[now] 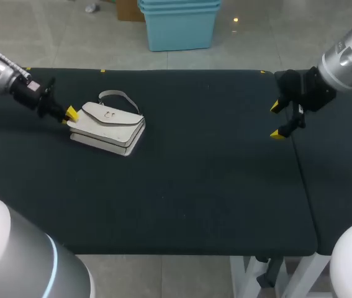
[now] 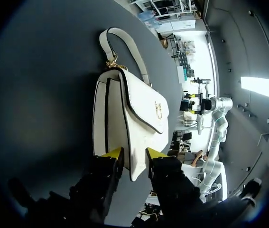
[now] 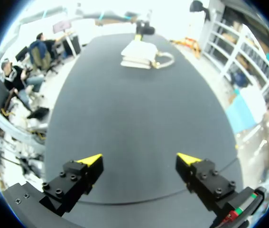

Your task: Pick up the bag, open it, inspect its contents, close it, and place it on the opposite side

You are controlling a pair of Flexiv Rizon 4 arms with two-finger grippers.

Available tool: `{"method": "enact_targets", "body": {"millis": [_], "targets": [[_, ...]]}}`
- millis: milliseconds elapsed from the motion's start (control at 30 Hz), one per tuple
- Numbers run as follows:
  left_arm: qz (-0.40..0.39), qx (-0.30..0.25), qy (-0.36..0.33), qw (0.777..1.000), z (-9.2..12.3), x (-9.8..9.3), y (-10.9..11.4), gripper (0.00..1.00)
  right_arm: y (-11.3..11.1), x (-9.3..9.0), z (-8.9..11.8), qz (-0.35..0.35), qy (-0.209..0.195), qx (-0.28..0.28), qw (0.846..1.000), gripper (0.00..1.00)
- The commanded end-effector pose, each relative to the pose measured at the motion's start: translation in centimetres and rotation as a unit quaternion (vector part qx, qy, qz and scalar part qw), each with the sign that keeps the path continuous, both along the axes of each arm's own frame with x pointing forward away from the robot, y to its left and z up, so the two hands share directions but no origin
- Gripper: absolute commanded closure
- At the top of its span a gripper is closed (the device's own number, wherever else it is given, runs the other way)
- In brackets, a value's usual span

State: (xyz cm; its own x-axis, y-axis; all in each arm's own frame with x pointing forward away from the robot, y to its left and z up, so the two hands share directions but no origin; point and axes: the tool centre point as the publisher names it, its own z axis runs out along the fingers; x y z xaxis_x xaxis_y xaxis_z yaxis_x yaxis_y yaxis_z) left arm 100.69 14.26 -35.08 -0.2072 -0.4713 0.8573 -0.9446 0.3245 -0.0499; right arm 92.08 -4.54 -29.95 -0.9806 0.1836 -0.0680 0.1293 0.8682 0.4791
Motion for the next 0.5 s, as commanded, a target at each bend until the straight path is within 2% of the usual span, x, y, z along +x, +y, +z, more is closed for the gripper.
{"method": "enact_targets", "body": {"millis": [33,167,333,500], "targets": [[-0.183,0.063,0.074,0.978,1.7,1.1,1.6,0.00,0.0,0.0,0.0,0.000,0.000,0.000,1.000,0.00],[-0.214,0.090,0.073,0.970,2.1,2.3,2.6,0.00,0.0,0.0,0.0,0.000,0.000,0.000,1.000,0.00],[-0.258,0.095,0.088,0.958,2.1,3.0,3.0,0.00,0.0,0.0,0.0,0.000,0.000,0.000,1.000,0.00],[-0.285,0.098,0.100,0.948,1.5,3.2,2.5,0.20,0.0,0.0,0.0,0.000,0.000,0.000,1.000,0.00]]}}
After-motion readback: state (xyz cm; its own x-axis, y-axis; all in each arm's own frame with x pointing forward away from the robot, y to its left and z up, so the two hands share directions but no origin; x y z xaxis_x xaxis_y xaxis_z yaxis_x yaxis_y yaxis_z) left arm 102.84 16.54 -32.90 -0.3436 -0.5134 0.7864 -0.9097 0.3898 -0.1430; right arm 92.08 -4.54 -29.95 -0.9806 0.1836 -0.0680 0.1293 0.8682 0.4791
